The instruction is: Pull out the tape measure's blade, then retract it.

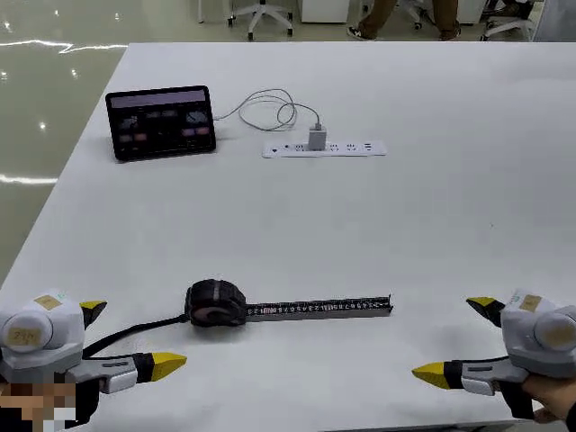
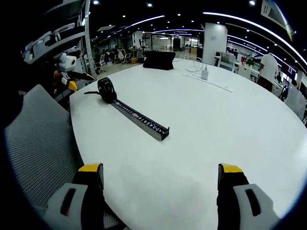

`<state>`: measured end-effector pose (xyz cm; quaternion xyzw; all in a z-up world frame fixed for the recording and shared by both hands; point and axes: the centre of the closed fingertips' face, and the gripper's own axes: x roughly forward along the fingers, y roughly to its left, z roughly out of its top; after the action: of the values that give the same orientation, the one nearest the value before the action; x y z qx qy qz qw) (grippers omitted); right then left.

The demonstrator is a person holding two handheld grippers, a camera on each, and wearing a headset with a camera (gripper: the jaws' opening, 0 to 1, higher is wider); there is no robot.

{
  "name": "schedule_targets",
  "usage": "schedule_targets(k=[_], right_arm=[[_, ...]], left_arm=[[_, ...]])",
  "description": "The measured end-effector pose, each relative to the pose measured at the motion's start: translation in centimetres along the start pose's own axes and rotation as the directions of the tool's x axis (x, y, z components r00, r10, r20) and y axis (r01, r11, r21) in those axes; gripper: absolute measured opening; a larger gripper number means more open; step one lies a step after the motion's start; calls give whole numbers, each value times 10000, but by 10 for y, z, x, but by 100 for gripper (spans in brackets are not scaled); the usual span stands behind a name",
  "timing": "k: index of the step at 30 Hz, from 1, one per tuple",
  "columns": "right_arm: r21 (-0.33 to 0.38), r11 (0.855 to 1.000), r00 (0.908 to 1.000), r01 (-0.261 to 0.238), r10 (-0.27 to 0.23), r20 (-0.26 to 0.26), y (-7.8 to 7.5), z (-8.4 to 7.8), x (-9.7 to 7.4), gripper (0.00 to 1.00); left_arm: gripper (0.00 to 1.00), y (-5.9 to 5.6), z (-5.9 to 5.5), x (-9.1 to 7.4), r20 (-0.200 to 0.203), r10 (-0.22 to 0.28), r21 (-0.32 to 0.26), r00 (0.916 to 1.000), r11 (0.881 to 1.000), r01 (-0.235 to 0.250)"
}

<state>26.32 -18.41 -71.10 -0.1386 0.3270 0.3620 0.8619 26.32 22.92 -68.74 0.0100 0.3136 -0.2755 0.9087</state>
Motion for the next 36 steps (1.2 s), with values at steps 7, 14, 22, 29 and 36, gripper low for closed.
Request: schedule_targets(k=[7, 14, 22, 29, 36], right_arm=[[304, 9989, 9992, 363, -368, 175, -5, -11, -29, 100], [512, 9970, 9975, 588, -607, 349, -10, -19, -51, 100], [404, 9964, 9969, 750, -759, 226, -13, -19, -55, 100], [481, 9959, 9966, 760, -774, 268, -13, -19, -59, 100], [233, 9979, 9976, 606, -613, 335, -12, -10, -60, 100]], left_arm=[[100, 6, -14, -13, -382, 384, 326, 9985, 9988, -372], [100, 4, -14, -25, -352, 380, 480, 9987, 9982, -363], [100, 7, -15, -23, -332, 403, 337, 9986, 9987, -392], [100, 8, -7, -22, -169, 420, 383, 9990, 9984, -413], [100, 8, -6, -24, -90, 437, 359, 9990, 9984, -433]])
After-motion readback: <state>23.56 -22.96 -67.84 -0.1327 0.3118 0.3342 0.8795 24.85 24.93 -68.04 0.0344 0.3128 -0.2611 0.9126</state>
